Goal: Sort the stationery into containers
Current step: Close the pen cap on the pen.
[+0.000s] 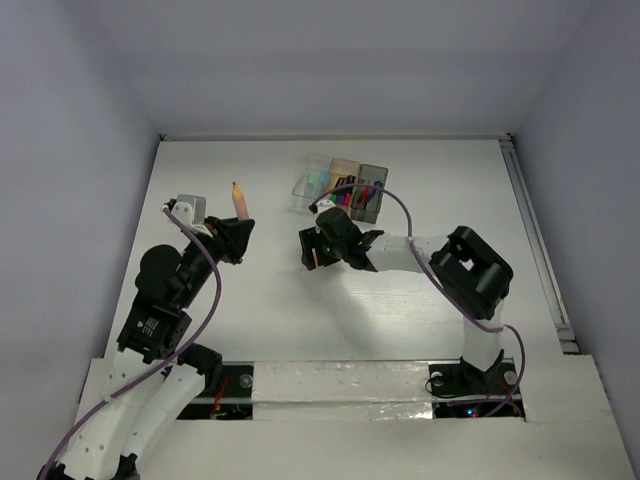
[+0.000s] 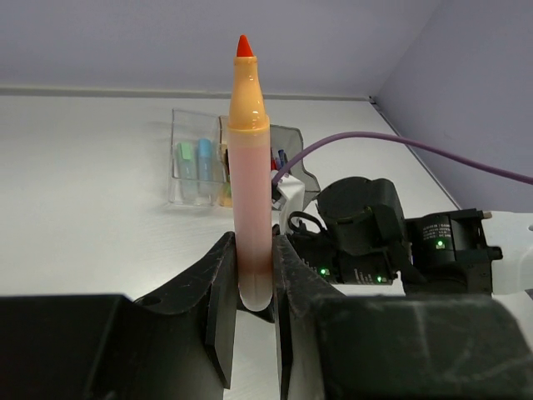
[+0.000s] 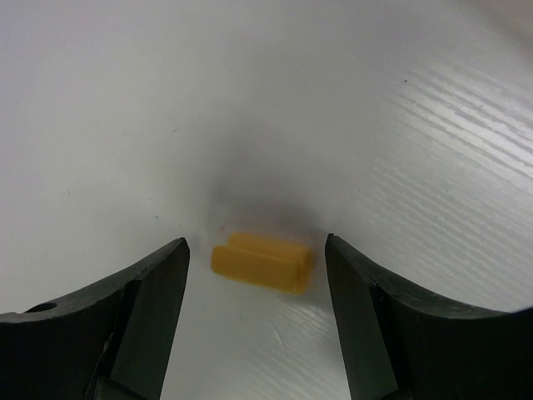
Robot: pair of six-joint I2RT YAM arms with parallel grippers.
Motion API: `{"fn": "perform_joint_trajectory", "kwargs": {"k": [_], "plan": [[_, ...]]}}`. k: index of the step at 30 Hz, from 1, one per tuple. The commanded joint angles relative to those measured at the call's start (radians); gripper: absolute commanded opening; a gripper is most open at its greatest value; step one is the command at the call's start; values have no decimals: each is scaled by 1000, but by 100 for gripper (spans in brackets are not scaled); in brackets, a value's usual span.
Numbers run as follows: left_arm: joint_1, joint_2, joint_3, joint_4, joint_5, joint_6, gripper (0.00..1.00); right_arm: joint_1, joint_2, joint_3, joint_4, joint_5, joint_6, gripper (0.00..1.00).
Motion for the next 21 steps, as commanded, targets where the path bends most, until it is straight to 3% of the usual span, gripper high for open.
{"fn": "perform_joint_trajectory", "kwargs": {"k": [1, 7, 12, 21], "plan": [[3, -2, -6, 53, 3, 13, 0, -6, -3, 56, -9, 2, -20, 72], [12, 0, -5, 53, 6, 13, 0, -6, -129, -50, -69, -67, 23, 83], [12, -4, -6, 55, 9, 13, 0, 3, -186, -113, -86, -147, 77, 78], [21, -5, -8, 55, 17, 10, 0, 12, -59, -13, -84, -176, 62, 78]]}}
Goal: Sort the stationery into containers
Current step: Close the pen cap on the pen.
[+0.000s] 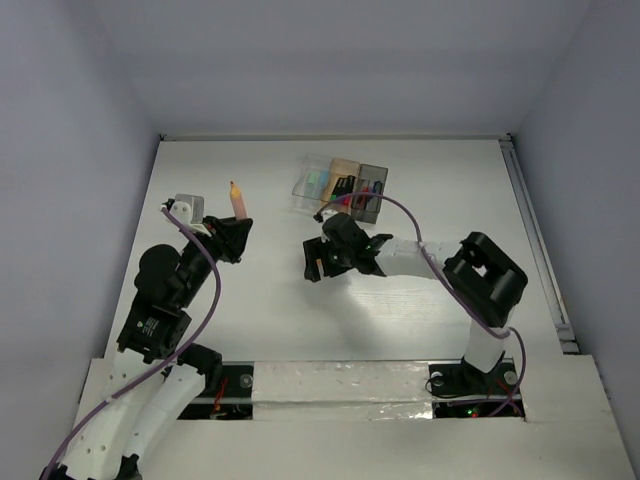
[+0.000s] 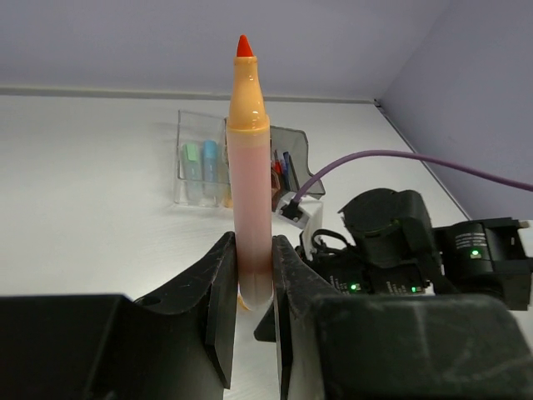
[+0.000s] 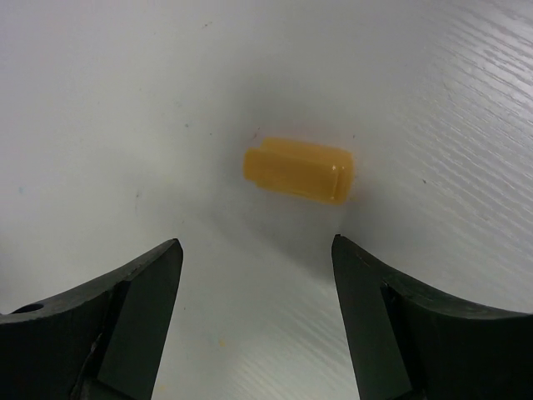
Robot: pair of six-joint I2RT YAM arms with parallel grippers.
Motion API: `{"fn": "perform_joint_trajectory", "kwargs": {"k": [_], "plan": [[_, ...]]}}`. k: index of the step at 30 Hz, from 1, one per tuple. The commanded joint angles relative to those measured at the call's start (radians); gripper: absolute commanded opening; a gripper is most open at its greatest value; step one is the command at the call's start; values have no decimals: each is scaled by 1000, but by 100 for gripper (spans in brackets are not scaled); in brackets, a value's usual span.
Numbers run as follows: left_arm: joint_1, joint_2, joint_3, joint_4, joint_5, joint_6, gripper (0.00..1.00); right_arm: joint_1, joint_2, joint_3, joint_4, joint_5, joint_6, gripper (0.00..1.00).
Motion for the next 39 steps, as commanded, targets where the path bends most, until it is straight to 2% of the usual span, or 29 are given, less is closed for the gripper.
{"fn": "perform_joint_trajectory", "kwargs": {"k": [1, 15, 19, 20, 25, 39], "plan": [[8, -5, -8, 55, 13, 10, 0, 10, 53, 74, 11, -27, -4, 78], [8, -4, -8, 55, 16, 10, 0, 10, 179, 233, -93, 91, -58, 78], [8, -2, -8, 58, 14, 10, 0, 10, 207, 288, -165, 146, -66, 74], [8, -2, -8, 58, 16, 10, 0, 10, 214, 307, -176, 153, -69, 68], [8, -2, -9, 59, 19, 7, 0, 19, 248, 374, -294, 219, -83, 52], [8, 1, -12, 61, 28, 3, 0, 62, 373, 545, -473, 353, -75, 50]]}}
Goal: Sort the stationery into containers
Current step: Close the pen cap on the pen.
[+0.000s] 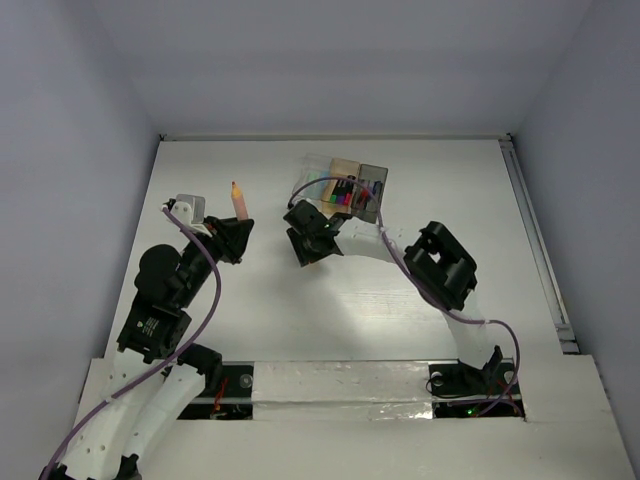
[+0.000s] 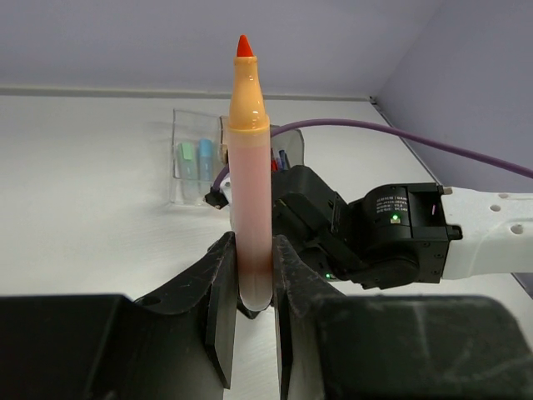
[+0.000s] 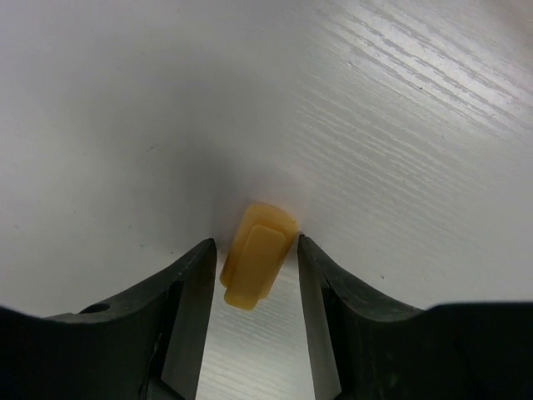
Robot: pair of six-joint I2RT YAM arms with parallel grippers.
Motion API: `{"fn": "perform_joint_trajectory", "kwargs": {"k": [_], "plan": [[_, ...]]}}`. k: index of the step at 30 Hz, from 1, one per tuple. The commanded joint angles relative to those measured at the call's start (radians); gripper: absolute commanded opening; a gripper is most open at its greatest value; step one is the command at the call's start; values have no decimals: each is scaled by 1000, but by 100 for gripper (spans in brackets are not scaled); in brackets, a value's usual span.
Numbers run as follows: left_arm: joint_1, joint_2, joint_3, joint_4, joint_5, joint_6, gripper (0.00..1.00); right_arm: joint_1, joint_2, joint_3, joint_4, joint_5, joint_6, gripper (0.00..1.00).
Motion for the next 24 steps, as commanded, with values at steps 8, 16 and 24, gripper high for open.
{"fn": "perform_joint_trajectory", "kwargs": {"k": [8, 16, 24], "plan": [[8, 3, -25, 65, 40, -32, 0, 10, 77, 38, -56, 64, 30, 15], [8, 19, -110, 121, 173, -176, 0, 0, -182, -224, 226, 62, 42, 2], [-89, 65, -244, 278, 180, -288, 0, 0, -531, -373, 429, 151, 78, 0]]}}
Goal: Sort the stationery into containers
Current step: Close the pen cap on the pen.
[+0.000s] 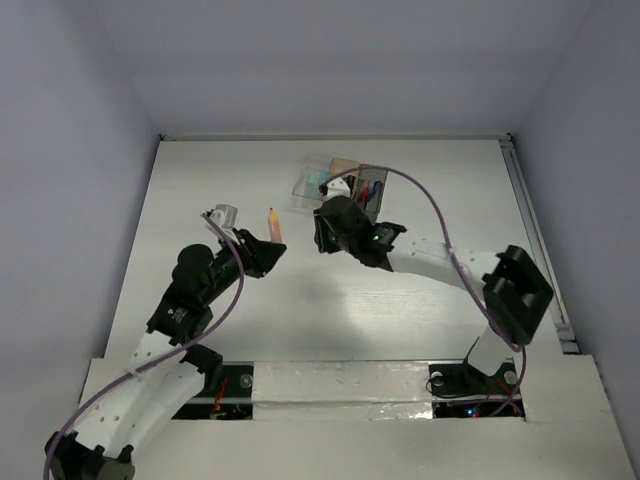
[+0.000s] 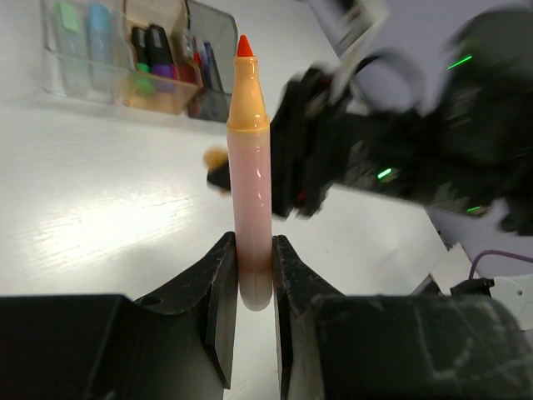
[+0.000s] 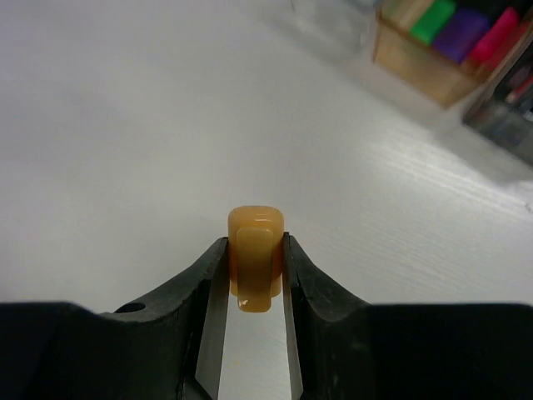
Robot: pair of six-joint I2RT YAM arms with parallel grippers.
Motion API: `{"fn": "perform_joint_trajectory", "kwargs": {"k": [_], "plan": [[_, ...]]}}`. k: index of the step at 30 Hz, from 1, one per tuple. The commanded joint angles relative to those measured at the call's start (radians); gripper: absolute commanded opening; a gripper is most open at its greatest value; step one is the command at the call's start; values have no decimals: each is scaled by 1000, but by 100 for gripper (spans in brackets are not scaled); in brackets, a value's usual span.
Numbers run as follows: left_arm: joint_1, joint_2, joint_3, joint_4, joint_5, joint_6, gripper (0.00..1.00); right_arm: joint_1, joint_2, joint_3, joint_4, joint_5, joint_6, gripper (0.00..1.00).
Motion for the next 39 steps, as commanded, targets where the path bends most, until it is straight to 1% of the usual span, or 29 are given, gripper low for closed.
{"fn": "perform_joint_trajectory", "kwargs": {"k": [1, 2, 6, 10, 13, 19, 23, 30, 39], "plan": [[-78, 19, -43, 157, -40, -70, 0, -4, -139, -18, 204, 86, 26, 0], [-136, 25, -66, 172, -72, -72, 0, -4, -158, -21, 217, 92, 22, 0], [-237, 62, -121, 283, -173, -51, 0, -4, -215, 8, 263, 114, 15, 0], [-274, 102, -140, 324, -236, -6, 0, -4, -225, 51, 300, 62, 25, 0], [-284, 124, -142, 349, -240, 5, 0, -4, -218, 60, 333, 25, 38, 0], [-284, 127, -134, 366, -235, 14, 0, -4, -195, 67, 349, -37, 58, 0], [-284, 176, -120, 369, -217, 14, 0, -4, -193, 63, 372, -69, 60, 0], [-284, 188, -112, 369, -220, 14, 0, -4, -198, 60, 390, -75, 51, 0], [-284, 193, -102, 364, -227, 20, 0, 15, -155, 74, 372, -92, 49, 0]]}}
